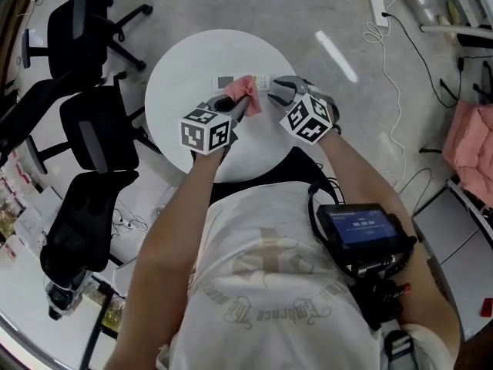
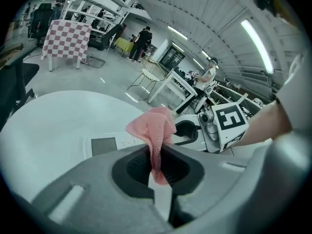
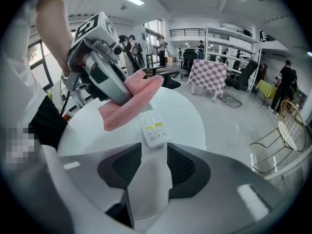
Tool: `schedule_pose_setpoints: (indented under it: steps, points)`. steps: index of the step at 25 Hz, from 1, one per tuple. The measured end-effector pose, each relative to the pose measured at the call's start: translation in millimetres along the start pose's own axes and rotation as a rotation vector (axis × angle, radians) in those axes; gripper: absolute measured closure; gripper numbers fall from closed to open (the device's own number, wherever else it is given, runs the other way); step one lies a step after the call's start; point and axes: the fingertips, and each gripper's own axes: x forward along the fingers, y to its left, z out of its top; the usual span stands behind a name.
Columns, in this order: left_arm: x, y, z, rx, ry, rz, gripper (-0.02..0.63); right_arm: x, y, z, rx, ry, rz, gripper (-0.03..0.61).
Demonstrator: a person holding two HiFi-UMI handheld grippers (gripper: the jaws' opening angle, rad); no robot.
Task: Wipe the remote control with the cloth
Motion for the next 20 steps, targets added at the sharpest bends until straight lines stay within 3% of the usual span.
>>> schedule_pose_setpoints:
  steps: [4, 11, 15, 17, 20]
  points:
    - [11.9, 5.0, 13.1, -0.046, 0.002, 0.002, 0.592, 8.7, -6.4, -0.5, -0.06, 0.017, 0.022, 0.36]
    - [32.6, 6.7, 18.6, -0.055, 0.068, 0.015, 0.592, 22.1, -7.0, 6.8, -0.173, 0.004, 0.085, 0.312]
    - [43.1, 11.2, 19.5, -0.067, 0.122, 0.023, 0.592, 30.6, -5.0, 10.0, -0.226, 0.009, 0.108, 0.321]
    - [45.6, 9.7, 22.0, -0.08, 0.13, 0.009, 0.592, 31.4, -1.9, 12.4, -0.228, 0.008, 0.113, 0.36]
    - [50.6, 3.4, 21.3, -0.1, 0.152, -0.024, 0.592, 31.1, 3.2, 16.6, -0.217, 0.004, 0.105, 0.36]
